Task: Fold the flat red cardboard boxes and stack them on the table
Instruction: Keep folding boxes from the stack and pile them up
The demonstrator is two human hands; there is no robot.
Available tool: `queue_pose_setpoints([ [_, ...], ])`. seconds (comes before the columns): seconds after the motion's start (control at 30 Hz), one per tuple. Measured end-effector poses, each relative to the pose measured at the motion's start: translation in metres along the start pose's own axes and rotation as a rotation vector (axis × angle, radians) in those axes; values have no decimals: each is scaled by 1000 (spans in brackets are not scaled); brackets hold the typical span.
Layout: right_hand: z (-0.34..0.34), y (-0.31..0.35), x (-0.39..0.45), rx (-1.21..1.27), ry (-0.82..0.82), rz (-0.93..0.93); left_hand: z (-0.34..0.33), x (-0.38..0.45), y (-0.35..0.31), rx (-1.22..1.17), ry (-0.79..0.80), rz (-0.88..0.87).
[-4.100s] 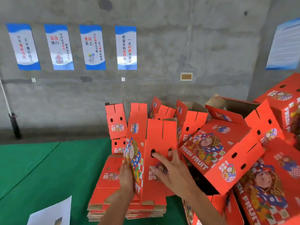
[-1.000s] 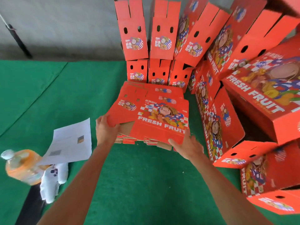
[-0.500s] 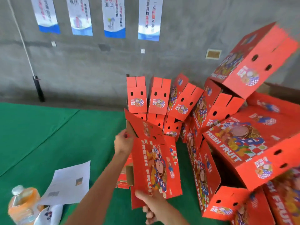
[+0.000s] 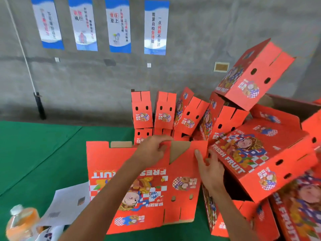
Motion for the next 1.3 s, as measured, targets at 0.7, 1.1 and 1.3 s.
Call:
queue_pose_setpoints([
  [0.7, 15, -129, -115, 217, -329, -368, -46, -216, 177, -427, -335, 738],
  [1.1, 4, -134, -143, 313, -400, -495, -71, -217, 156, -703, -414, 692],
  [1.3, -4, -127, -142, 745, 92, -579, -95, -234, 108, -761, -414, 608],
])
Point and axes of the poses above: each hand's wrist, its own x-axis towards the middle knuckle, its own z-axis out of the back of the hand, y = z × x, the point moved 6 cm from there along x, towards the middle knuckle, and after that the axes turned 4 degrees about z, right-handed, at the moved point
